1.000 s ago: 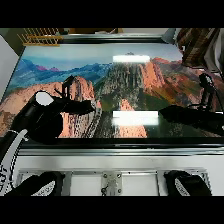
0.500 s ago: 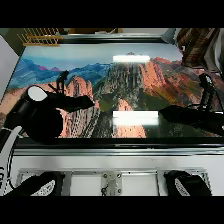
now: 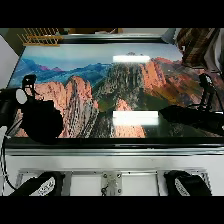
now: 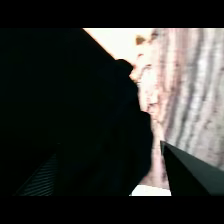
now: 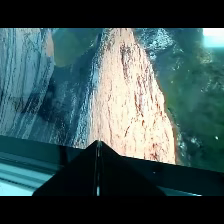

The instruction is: Fold the clothes and pants, and hang the long-sleeved shirts on hangers.

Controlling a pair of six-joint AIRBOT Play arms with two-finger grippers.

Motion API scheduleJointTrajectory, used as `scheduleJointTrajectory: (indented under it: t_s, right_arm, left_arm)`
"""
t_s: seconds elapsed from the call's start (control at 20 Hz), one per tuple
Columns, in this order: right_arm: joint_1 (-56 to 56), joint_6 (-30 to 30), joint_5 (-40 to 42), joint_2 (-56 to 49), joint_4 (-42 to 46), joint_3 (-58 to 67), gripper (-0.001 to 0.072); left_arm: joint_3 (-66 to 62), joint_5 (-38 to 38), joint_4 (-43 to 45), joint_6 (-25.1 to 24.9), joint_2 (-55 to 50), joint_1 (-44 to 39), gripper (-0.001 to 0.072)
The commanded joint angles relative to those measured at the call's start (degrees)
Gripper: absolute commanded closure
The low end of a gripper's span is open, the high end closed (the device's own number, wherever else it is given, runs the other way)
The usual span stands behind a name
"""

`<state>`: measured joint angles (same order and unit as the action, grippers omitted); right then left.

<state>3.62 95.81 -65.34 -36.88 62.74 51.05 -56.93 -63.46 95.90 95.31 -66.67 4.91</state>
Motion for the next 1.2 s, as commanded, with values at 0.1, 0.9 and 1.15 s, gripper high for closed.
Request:
scheduleJointTrajectory:
  t_s: [0.1, 0.9, 1.15]
  right_arm:
    - [0.0, 0.0, 0.0, 0.0, 0.0, 0.0, 0.07]
    - [-0.2, -9.0, 15.5, 0.0, 0.6, 4.1, 0.0701]
    - [-0.2, -9.0, 17.4, 0.0, 0.6, 5.1, 0.0701]
  left_arm:
    - [5.7, 5.9, 5.2, 2.3, -6.6, 1.2, -0.0003]
    - [-7.9, 6.3, -7.4, -0.6, 9.8, -37.4, 0.0697]
    - [-7.9, 14.6, -7.4, -0.5, 11.1, -49.2, 0.0697]
